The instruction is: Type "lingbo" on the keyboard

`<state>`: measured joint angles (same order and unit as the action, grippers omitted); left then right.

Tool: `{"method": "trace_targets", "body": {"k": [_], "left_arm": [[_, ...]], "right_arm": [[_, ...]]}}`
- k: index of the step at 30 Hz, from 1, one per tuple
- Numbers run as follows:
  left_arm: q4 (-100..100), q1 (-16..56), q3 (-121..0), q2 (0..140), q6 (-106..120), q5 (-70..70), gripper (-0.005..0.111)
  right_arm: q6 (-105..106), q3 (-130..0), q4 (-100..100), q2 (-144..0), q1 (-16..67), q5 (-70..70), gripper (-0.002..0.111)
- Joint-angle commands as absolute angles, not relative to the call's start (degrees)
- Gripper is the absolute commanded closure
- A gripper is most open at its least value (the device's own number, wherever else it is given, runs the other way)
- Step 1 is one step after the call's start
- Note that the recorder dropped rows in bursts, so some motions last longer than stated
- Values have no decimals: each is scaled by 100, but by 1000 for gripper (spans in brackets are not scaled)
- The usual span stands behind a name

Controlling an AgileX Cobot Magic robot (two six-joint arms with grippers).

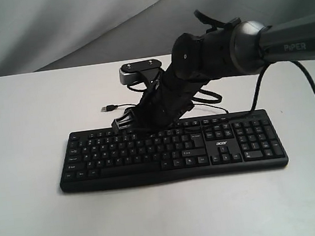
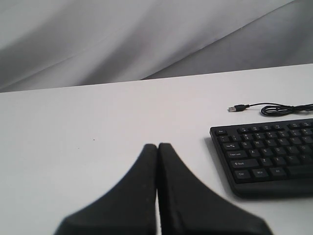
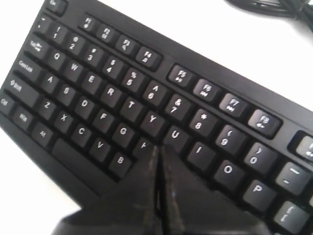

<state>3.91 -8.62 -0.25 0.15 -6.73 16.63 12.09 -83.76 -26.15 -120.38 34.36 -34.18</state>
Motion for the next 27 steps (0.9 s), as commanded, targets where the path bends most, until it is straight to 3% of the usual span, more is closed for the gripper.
{"method": "trace_targets", "body": {"k": [1,27], "left_arm": [[345,-873,0,0,-696,1636,106],[345,-873,0,0,-696,1636,106]], "right_arm": [[1209,-8378,-2493,-11976,3665,-3523,108],[1200,-8077,-2463,-12060,3877,-2945,108]]}}
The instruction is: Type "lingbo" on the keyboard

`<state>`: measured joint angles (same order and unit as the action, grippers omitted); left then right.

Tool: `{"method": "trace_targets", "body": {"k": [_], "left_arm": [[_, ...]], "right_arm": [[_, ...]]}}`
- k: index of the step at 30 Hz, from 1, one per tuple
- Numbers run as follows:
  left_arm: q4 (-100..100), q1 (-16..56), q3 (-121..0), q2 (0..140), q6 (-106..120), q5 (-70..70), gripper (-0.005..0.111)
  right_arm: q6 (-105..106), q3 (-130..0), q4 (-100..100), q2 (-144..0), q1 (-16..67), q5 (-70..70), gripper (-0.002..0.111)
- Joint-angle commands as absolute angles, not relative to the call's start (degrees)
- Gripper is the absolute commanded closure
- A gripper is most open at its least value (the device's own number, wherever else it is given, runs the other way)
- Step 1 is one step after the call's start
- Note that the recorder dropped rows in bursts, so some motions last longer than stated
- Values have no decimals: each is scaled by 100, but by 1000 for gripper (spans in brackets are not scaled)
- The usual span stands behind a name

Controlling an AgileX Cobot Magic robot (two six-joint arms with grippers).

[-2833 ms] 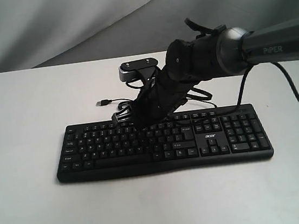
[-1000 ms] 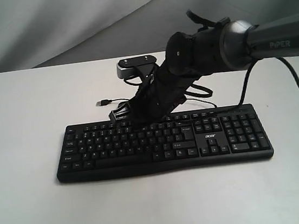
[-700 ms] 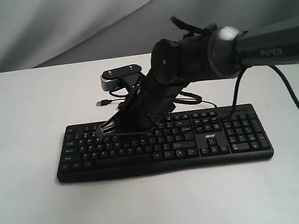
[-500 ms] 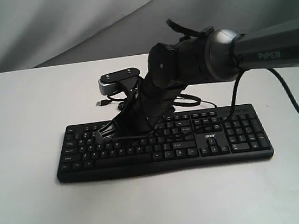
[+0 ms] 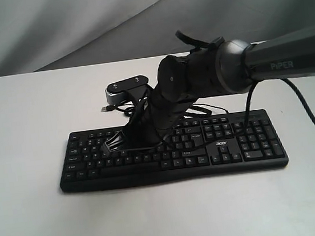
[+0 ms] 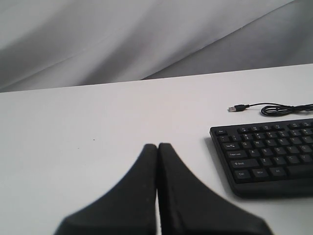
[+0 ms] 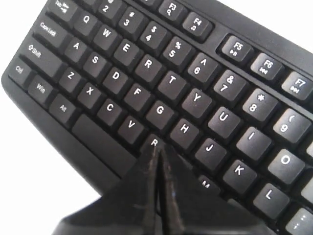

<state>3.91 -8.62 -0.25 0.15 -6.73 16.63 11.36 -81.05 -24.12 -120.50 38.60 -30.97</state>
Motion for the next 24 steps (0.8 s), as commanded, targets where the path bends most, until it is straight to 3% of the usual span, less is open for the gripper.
{"method": "trace_targets", "body": {"k": [1,24], "left_arm": [[345,-873,0,0,-696,1636,106],[345,-873,0,0,-696,1636,106]], "right_arm": [[1200,-8077,-2463,-12083,3877,-2915,108],[1200,-8077,-2555,-12235,3877,-2784,108]]}}
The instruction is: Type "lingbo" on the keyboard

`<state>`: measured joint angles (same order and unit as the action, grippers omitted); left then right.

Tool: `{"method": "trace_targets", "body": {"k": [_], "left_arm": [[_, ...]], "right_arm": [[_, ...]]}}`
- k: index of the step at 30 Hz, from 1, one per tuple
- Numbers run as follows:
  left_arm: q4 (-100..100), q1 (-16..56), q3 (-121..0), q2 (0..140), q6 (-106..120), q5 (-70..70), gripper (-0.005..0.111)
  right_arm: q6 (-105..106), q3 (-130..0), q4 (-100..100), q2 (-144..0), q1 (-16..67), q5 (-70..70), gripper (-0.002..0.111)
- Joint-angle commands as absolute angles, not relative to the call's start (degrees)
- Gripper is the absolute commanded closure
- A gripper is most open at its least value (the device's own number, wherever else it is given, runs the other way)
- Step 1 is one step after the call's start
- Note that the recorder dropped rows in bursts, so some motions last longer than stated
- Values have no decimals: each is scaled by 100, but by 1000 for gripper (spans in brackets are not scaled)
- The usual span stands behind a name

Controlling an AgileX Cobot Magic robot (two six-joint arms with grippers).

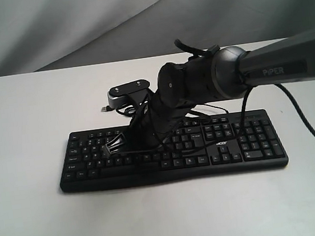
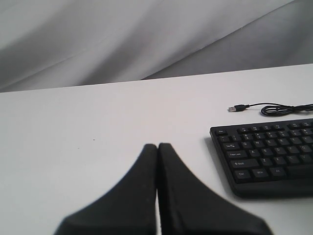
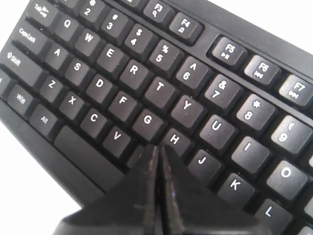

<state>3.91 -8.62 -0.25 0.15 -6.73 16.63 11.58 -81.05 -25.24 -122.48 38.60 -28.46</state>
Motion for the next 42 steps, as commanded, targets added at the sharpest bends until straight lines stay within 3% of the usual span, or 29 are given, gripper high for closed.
{"method": "trace_targets", "body": {"k": [1,42], "left_arm": [[345,-873,0,0,-696,1636,106],[345,-873,0,0,-696,1636,106]], "right_arm": [[1200,-8077,-2555,-12235,3877,-2784,108],[1188,-8077,-2542,-11931,3877,-2736,108]]}}
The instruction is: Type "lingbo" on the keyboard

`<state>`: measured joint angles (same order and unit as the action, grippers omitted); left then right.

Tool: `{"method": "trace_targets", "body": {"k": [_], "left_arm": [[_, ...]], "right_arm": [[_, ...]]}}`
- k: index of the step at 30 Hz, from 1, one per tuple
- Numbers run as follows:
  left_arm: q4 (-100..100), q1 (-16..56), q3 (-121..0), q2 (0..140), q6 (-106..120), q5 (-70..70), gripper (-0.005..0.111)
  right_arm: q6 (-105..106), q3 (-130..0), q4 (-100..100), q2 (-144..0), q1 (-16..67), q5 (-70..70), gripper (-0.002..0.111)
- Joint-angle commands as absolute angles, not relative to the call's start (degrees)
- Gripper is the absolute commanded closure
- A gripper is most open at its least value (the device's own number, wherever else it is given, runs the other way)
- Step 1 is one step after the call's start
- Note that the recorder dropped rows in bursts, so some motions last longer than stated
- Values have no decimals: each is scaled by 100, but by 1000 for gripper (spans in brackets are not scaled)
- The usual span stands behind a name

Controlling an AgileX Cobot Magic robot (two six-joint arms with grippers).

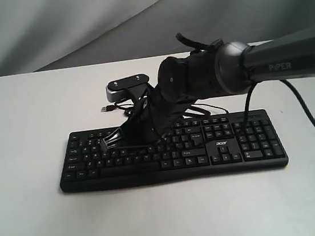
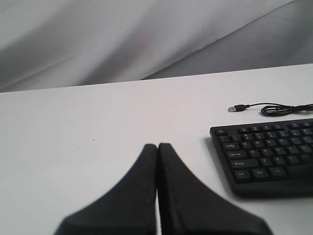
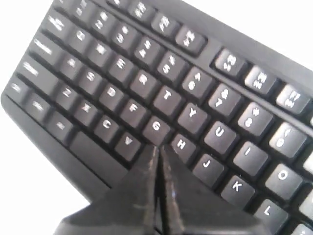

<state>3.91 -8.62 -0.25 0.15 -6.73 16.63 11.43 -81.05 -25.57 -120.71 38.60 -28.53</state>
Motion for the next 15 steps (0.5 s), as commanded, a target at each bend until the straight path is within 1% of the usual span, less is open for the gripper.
{"method": "trace_targets", "body": {"k": [1,9,15], "left_arm": [[345,-873,0,0,-696,1636,106],[345,-873,0,0,-696,1636,106],[345,-873,0,0,-696,1636,106]], "right_arm": [[1188,-8077,-2552,-11931,3877,-2713,108],[1582,-8088,-3025,-12004,3877,-2416,108],[1667,-8778,-3191,-12451,3888,-3023,108]]}}
